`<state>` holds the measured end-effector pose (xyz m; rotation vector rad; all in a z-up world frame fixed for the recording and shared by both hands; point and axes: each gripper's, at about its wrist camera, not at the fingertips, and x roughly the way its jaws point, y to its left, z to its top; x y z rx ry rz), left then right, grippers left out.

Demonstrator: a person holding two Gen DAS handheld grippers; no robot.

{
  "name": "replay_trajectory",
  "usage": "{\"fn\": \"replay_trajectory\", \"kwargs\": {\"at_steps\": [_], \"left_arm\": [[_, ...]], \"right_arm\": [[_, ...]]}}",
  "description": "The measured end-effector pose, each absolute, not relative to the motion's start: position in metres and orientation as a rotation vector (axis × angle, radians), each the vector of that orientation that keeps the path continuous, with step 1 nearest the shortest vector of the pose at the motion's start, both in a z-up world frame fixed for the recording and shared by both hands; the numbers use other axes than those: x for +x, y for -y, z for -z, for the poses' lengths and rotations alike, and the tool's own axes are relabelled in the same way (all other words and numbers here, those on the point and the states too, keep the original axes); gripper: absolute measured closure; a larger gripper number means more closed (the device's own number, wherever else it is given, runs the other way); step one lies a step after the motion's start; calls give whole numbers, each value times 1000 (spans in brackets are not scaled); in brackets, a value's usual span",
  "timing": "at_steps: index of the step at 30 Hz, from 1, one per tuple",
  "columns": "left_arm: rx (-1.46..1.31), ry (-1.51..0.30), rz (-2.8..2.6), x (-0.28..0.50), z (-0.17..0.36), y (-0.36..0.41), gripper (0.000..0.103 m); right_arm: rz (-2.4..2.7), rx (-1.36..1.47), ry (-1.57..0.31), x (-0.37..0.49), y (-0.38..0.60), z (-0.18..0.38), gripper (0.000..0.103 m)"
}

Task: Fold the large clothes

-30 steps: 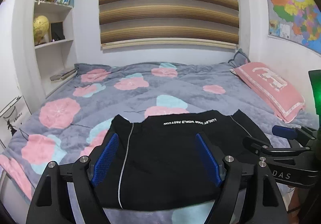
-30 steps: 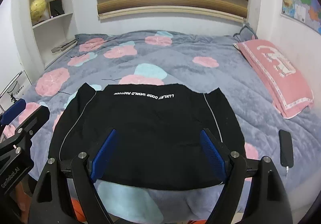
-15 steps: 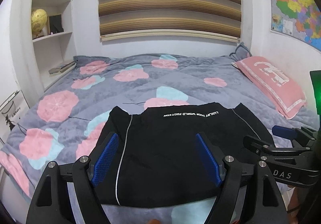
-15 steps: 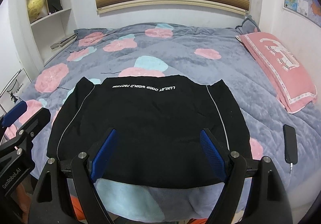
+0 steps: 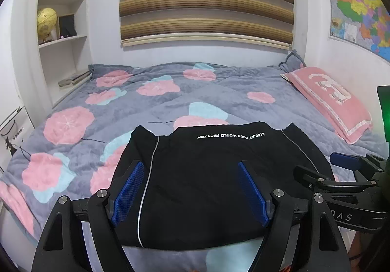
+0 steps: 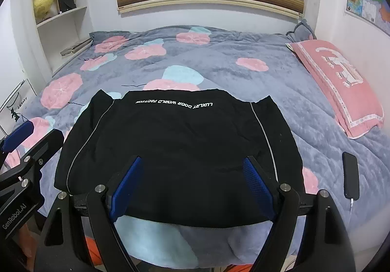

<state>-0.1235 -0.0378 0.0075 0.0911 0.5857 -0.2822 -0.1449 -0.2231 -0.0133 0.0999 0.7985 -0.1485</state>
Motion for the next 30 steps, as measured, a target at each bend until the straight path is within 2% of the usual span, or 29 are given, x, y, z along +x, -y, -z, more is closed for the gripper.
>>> {"fn": "replay_trajectory", "kwargs": {"at_steps": [30], "left_arm": [[61,-635,266,-111,7,31,23]], "right_arm": [[108,87,-849,-138,244,31,18]]}}
